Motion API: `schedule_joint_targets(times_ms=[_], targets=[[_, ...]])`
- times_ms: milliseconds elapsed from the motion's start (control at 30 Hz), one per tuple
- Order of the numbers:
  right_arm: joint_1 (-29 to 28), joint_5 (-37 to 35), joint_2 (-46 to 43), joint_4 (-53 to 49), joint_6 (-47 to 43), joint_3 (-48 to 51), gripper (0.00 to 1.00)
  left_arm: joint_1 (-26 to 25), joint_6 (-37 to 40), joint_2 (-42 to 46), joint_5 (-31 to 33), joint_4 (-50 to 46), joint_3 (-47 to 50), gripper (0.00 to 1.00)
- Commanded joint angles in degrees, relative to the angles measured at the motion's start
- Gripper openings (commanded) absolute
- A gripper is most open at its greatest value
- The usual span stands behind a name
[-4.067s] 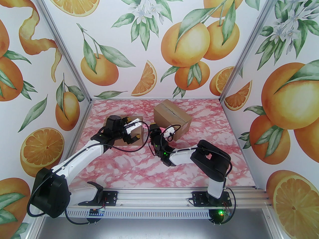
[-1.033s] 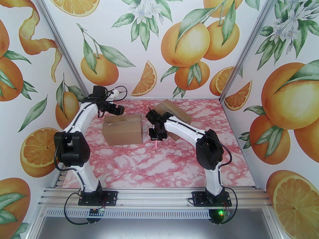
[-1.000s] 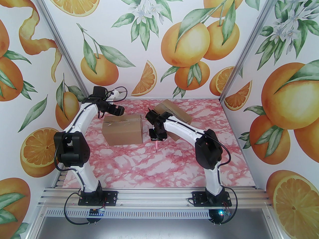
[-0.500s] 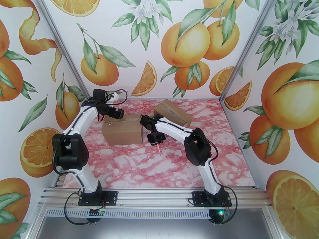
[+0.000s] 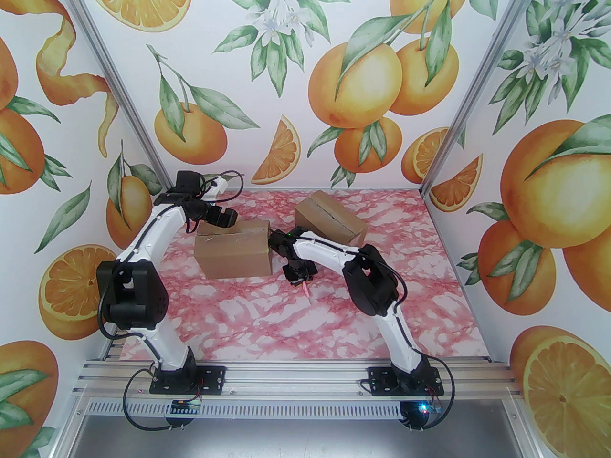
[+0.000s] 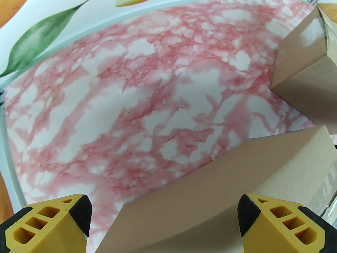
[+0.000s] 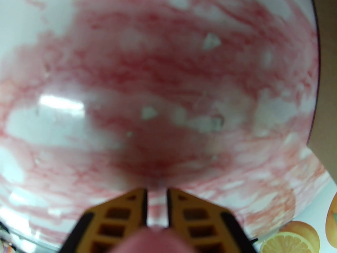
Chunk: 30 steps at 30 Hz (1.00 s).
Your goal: Unpack the express box
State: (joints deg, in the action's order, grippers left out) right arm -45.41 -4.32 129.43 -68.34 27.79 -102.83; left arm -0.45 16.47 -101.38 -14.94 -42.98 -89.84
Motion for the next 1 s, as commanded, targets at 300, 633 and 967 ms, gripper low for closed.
schedule_joint_targets(times_ms=[300, 633, 967], targets=[[-0.3, -3.9, 0.7, 3.4, 1.0, 2.9, 0.02, 0.0, -0.7, 3.0, -1.4, 2.3, 2.4, 0.96], [-0.3, -5.0, 0.5, 4.0, 0.8, 2.9, 0.17, 0.0, -1.2, 3.7, -1.8, 2.6, 3.6, 0.96], [-0.2, -7.8, -1.2, 2.8, -0.1, 0.7, 0.34, 0.0, -1.8, 3.5, -2.5, 3.0, 3.4, 0.96]])
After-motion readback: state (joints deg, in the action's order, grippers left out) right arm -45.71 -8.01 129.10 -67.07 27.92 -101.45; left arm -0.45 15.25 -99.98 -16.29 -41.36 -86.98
